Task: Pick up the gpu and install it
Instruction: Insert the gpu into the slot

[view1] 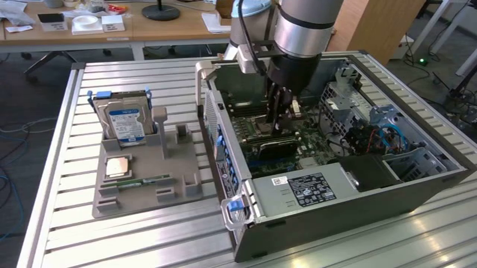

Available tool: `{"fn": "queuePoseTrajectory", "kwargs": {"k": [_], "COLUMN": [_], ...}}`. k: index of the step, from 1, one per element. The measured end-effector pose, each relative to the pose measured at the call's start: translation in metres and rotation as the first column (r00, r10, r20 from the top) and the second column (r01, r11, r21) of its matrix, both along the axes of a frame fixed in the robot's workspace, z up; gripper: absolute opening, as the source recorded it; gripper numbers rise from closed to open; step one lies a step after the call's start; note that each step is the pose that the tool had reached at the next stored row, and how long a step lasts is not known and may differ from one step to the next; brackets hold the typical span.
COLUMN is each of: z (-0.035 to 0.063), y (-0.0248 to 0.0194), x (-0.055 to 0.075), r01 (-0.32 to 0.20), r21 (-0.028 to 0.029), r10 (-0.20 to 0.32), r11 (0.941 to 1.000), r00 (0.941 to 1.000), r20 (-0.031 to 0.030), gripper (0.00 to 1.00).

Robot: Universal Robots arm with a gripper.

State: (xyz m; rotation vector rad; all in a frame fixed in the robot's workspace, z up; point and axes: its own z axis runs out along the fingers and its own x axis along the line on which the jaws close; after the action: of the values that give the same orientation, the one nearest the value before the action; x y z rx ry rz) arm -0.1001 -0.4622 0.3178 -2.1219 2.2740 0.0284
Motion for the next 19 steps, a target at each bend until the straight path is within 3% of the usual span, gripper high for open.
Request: {"fn": "queuePoseTrajectory", "kwargs": {"k": [8, 14, 19], "z": [0.0, 0.0033, 0.0087], "y": [0.0005, 0.0043, 0.0048], "x": [0.011, 0.012, 0.012], "r01": [0.0, 0.0, 0.0], "r21": [0.0001, -0.0001, -0.0001], "r10": [0.0, 0.0, 0.0], "r11": [1.0, 1.0, 1.0], "r00": [1.0, 1.0, 1.0], "r20": [0.0, -0.0001, 0.0], "gripper": [0.4, 0.4, 0.4]}}
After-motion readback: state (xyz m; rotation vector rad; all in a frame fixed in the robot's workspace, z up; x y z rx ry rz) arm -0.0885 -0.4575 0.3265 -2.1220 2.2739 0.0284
